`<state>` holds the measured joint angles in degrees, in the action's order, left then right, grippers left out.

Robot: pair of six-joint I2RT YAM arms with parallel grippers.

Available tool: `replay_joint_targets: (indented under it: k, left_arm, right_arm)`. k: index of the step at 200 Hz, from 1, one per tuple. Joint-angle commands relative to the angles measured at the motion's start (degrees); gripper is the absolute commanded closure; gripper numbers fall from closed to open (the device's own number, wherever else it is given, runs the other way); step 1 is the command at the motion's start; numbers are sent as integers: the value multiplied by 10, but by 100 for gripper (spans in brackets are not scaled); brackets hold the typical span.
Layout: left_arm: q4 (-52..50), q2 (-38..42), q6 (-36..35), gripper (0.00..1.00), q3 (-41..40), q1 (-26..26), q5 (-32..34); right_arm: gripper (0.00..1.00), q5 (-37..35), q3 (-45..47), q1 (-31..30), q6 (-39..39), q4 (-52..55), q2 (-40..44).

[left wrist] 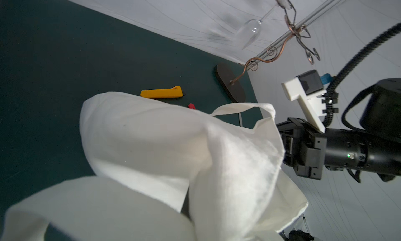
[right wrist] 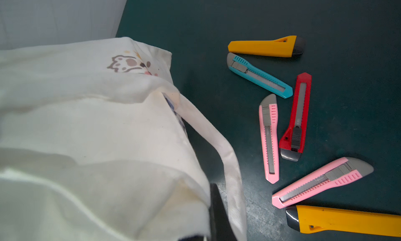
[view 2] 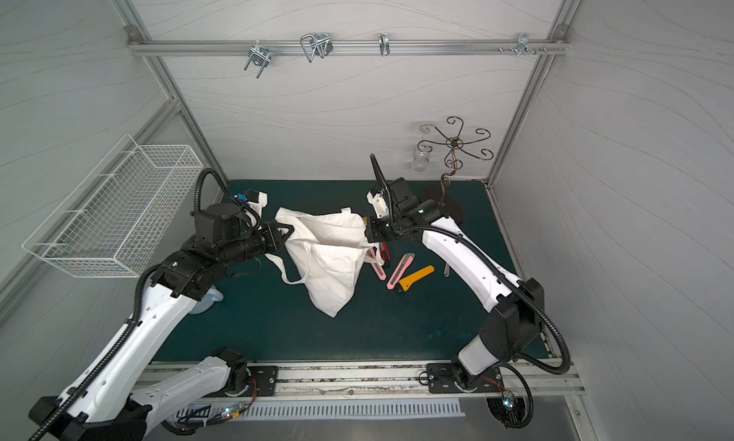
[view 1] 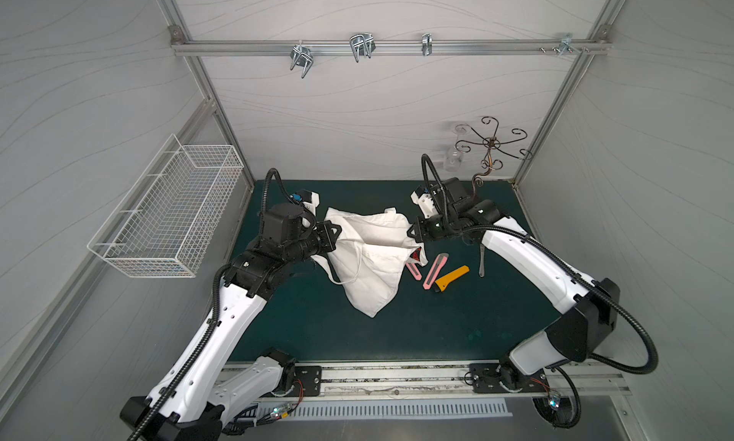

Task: Place the art knife into the pouch
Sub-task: Adjust the pouch at the center of the board.

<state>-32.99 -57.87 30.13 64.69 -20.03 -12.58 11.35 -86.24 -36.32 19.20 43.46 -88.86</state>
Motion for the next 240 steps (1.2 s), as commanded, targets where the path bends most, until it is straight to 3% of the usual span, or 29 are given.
replay_joint_targets:
  k: [1, 22, 81, 118, 139, 167, 193, 240]
  left_arm:
    - [83, -24, 13, 100, -17, 19, -32]
    - [94, -55, 25, 100, 15, 32, -59]
    - [-50, -100, -1, 100, 262, 67, -82]
    - [-91, -135, 7, 100, 345, 81, -118]
    - [-74, -147, 11, 100, 328, 80, -138]
    - [-4, -158, 26, 100, 242, 82, -169]
    - [2, -162, 13, 100, 191, 84, -174]
    - [-31, -122, -13, 100, 117, 110, -207]
  right_arm:
    - [100, -30, -4, -1, -21, 8, -15]
    - [100, -29, -29, 0, -24, 13, -25]
    - [100, -2, -137, -30, -19, 49, -31]
    - [100, -4, -151, -49, -15, 66, -7]
    - [100, -16, -135, -62, -14, 65, 6]
    - [100, -27, -117, -68, -16, 70, 1]
    - [100, -66, -120, -64, -36, 81, -19]
    - [100, -109, -124, 11, -50, 75, -68]
